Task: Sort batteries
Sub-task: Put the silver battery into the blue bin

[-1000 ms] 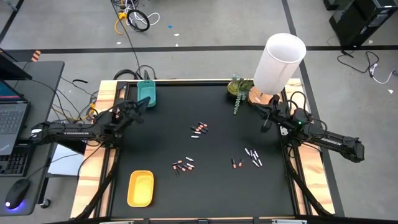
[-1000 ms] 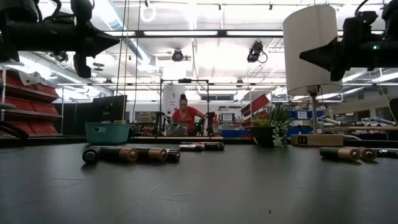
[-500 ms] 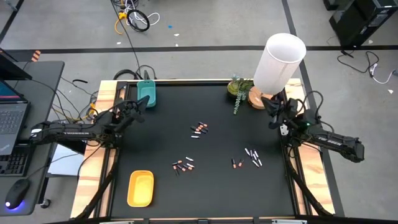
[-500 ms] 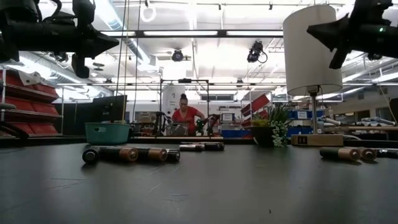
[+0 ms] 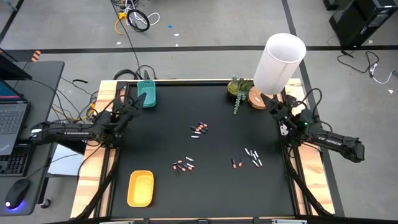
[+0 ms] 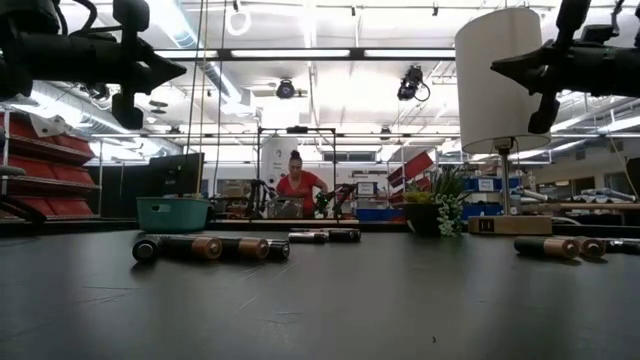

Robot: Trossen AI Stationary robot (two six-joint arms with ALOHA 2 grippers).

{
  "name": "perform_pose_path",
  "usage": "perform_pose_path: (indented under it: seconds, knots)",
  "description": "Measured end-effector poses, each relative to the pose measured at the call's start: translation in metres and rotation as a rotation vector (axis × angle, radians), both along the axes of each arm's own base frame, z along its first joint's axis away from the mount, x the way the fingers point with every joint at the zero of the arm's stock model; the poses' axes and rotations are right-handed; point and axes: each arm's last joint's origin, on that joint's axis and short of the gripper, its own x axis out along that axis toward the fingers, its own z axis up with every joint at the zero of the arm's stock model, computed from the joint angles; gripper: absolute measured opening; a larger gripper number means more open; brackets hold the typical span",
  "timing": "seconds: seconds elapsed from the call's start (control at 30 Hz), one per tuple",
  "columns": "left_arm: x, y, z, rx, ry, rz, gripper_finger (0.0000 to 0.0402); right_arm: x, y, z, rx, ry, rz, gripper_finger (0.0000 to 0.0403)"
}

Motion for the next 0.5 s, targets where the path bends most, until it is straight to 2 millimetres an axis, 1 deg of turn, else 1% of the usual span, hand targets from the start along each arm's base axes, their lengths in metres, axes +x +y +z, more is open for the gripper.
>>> perform_pose_path:
  seconds: [0.17, 0.3, 0.4, 0.5]
  knots:
    - [0.000, 0.000, 0.000, -0.028, -0.040, -0.019, 0.0019, -0.002, 0.002, 0.006, 0.010, -0.089, 0.057, 0.0005]
    - [0.002, -0.002, 0.001, -0.011, -0.040, -0.095, 0.0019, -0.002, 0.002, 0.005, 0.045, -0.108, 0.081, 0.0004]
    - [0.006, -0.002, 0.006, -0.016, 0.013, -0.128, 0.0019, -0.002, 0.002, 0.005, 0.071, -0.129, 0.086, 0.0001]
    - [0.012, -0.002, 0.019, -0.001, 0.104, -0.154, 0.0019, -0.002, 0.002, 0.006, 0.137, -0.183, 0.131, 0.0001]
